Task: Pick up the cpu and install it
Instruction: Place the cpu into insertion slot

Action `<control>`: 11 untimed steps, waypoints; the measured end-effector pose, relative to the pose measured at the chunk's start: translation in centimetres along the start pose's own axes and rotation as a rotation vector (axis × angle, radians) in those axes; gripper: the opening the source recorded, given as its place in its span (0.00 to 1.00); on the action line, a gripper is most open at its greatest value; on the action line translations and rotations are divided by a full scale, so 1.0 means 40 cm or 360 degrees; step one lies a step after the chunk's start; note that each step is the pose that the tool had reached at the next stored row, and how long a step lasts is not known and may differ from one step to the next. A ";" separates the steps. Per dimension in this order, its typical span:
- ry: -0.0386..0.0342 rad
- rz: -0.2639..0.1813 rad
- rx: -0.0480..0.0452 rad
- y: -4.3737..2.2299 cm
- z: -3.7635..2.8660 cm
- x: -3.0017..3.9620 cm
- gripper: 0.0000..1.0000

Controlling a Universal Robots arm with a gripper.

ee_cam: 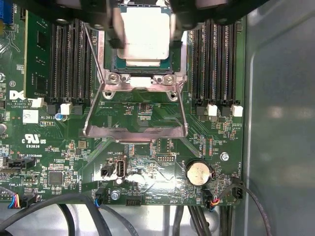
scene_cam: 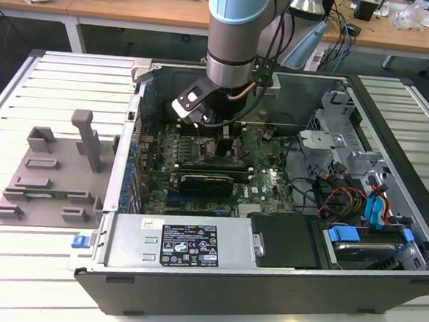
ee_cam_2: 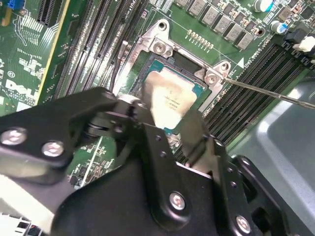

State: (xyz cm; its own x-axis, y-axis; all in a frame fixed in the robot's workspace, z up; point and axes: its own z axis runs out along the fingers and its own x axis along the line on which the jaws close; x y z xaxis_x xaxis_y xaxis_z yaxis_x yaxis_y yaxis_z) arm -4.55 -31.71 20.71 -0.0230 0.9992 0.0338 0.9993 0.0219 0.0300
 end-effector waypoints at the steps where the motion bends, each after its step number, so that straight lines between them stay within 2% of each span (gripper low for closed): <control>1: 0.0000 0.0000 0.0000 0.000 0.000 0.000 0.41; 3: 0.0000 0.0000 0.0000 0.000 0.000 0.000 0.29; 4: 0.0000 0.0000 0.0000 0.000 -0.001 0.000 0.17; 5: 0.0000 0.0000 0.0000 0.000 -0.001 0.000 0.11; 9: 0.0000 0.0000 0.0000 0.000 -0.001 0.000 0.11; 10: -0.0002 0.0000 0.0000 0.000 -0.001 0.000 0.11; 11: -0.0009 0.0000 0.0002 0.000 -0.002 -0.001 0.11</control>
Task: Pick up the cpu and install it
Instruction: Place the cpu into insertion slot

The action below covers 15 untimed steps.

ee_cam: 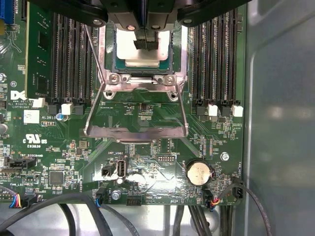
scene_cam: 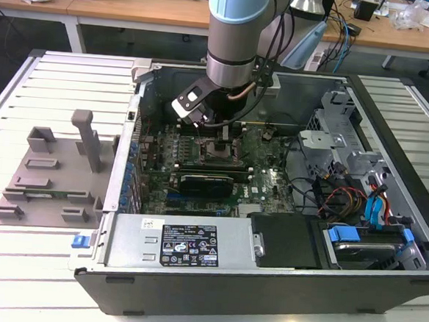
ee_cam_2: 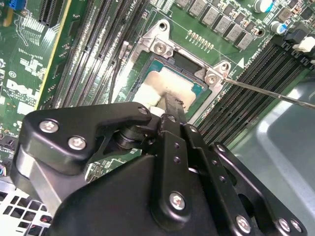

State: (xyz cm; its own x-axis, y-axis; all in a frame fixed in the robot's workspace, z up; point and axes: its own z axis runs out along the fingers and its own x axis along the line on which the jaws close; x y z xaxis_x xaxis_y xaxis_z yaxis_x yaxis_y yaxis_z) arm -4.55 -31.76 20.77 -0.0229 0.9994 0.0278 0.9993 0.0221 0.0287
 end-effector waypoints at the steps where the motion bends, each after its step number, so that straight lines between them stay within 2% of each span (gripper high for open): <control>1: 0.0000 0.0000 0.0000 0.000 0.001 0.000 0.11; 7: 0.0000 0.0000 0.0000 0.000 0.008 0.000 0.11; 10: 0.0002 0.0000 -0.0001 0.000 0.004 0.000 0.11; 13: -0.0002 0.0000 0.0000 0.001 -0.018 0.001 0.11; 15: -0.0007 0.0000 0.0000 0.001 -0.048 0.001 0.11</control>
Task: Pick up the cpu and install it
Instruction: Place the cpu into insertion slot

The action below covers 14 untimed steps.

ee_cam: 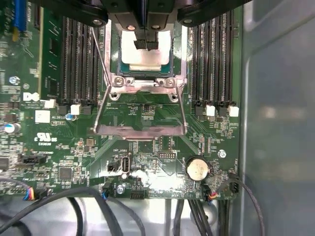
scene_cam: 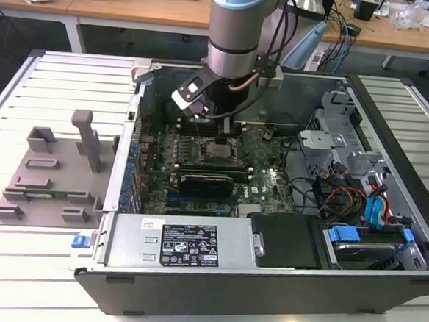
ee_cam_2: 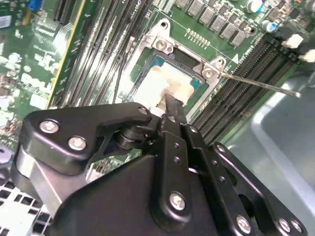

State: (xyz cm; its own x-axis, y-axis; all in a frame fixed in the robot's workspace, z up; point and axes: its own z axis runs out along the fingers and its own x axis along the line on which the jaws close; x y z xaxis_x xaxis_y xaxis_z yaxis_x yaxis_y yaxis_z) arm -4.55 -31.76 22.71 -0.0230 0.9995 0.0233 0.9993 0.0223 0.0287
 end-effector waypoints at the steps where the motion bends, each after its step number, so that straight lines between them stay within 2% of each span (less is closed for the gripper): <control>1: -0.0005 0.0000 0.0000 0.001 -0.019 0.000 0.11; 2: -0.0020 0.0000 0.0000 0.001 -0.037 0.001 0.11; 3: -0.0029 -0.0001 0.0000 0.001 -0.046 0.002 0.11; 14: -0.0031 -0.0001 0.0001 0.001 -0.050 0.002 0.11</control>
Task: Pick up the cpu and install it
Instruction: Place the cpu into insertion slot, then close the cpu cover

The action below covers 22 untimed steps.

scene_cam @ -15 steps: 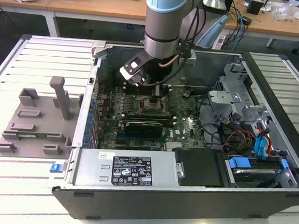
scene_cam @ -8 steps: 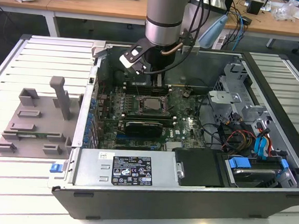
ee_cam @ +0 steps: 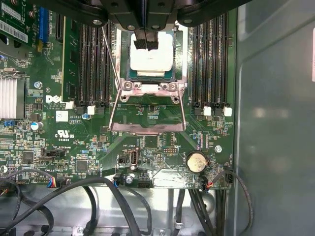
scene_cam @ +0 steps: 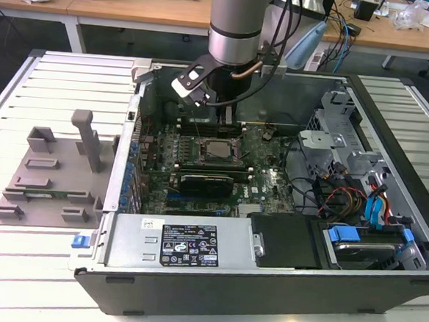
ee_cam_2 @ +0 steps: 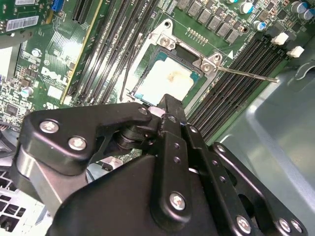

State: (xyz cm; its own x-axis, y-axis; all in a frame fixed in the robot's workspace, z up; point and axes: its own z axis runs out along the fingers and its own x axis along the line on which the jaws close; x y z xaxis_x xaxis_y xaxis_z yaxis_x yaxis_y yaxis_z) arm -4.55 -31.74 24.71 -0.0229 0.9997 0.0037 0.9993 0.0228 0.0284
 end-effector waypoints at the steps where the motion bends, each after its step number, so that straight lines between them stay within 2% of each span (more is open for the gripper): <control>1: 0.0000 0.0000 0.0000 0.000 0.000 0.000 0.11; 8: 0.0000 0.0000 0.0000 0.000 -0.003 0.000 0.11; 9: 0.0000 0.0000 0.0000 0.000 -0.015 0.000 0.11; 10: 0.0000 0.0000 -0.0001 0.002 -0.057 0.000 0.11; 11: 0.0001 0.0000 -0.0001 0.002 -0.057 0.000 0.11; 15: 0.0000 0.0000 0.0000 0.034 -0.056 -0.001 0.11; 19: 0.0000 0.0000 0.0000 0.091 -0.055 -0.004 0.11; 21: 0.0001 0.0000 -0.0001 0.127 -0.053 -0.007 0.11; 22: 0.0000 0.0000 0.0000 0.136 -0.053 -0.008 0.11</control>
State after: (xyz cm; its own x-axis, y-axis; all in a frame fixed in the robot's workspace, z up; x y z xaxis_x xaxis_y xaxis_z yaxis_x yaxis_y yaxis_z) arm 0.83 -31.93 27.00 -0.0229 0.9997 0.0040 0.9993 0.0228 0.0286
